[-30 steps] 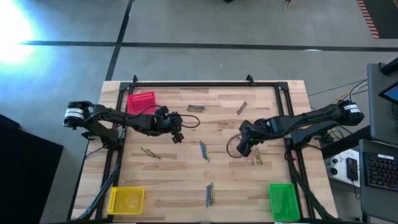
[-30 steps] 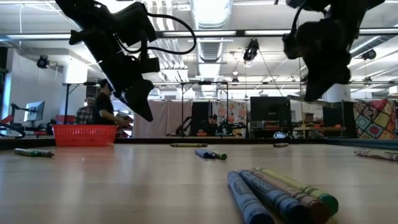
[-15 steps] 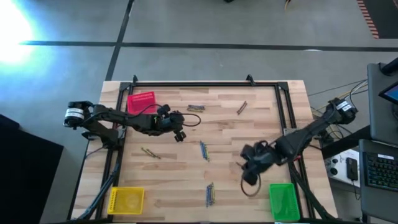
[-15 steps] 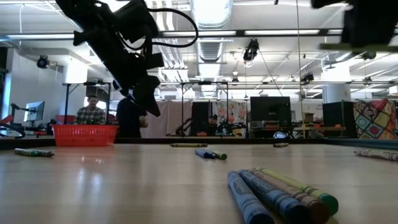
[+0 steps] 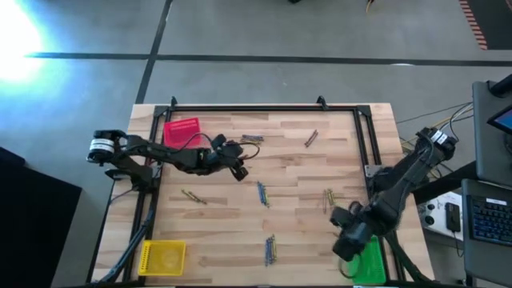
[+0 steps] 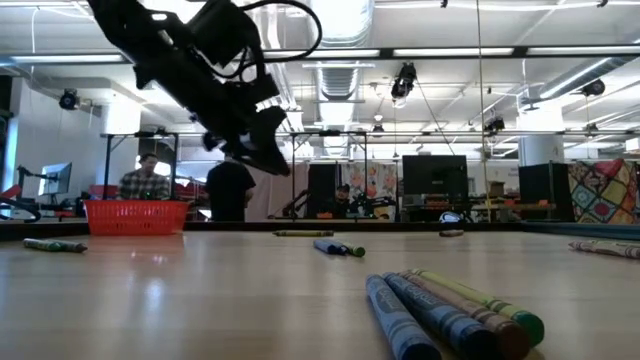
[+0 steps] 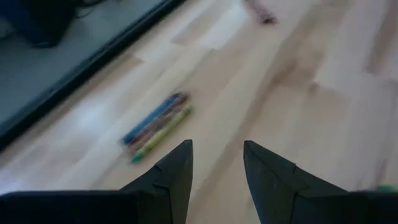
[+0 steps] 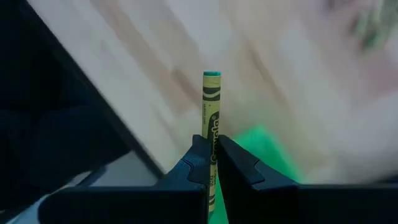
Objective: Sort crayons
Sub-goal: Put the green crayon into the green bin, then put the brown crayon into the red bin
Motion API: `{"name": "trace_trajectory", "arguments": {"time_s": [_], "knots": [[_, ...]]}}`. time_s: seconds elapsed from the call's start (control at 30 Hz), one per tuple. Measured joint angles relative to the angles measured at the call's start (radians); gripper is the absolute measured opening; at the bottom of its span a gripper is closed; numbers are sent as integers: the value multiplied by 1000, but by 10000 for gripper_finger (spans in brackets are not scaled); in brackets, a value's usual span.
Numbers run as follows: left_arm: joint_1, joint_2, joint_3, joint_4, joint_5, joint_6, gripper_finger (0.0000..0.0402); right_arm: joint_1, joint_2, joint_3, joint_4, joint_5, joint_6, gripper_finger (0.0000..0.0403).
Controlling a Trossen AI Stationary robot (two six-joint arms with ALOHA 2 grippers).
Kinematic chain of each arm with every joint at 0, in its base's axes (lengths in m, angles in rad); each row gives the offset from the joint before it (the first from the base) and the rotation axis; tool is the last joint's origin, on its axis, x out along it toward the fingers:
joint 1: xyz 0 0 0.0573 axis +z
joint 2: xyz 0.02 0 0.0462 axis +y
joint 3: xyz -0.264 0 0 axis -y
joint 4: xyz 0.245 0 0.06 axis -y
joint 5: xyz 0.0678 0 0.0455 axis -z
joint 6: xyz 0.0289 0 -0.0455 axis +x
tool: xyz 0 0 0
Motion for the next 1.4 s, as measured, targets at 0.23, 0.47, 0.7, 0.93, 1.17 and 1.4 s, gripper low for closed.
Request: {"name": "trace_trajectory", "arguments": {"time_s": [0.23, 0.47, 0.7, 0.93, 1.17, 1.4], "knots": [[-1, 91, -2, 88, 83, -30, 126, 213, 52, -12, -5, 5, 259, 13], [-1, 169, -3, 241, 97, -45, 126, 308, 106, -15, -45, 34, 343, 13], [1, 149, 16, 275, 121, -45, 126, 308, 105, -16, -110, 71, 370, 63], [1, 94, 23, 256, 127, -33, 126, 307, 104, -16, -112, 157, 329, 166], [-39, 81, 20, 224, 163, -81, 126, 291, 89, -15, -234, 617, 212, 180], [-106, 31, 19, -86, 122, -262, 126, 185, 89, -25, -315, 1125, 189, 173]]}}
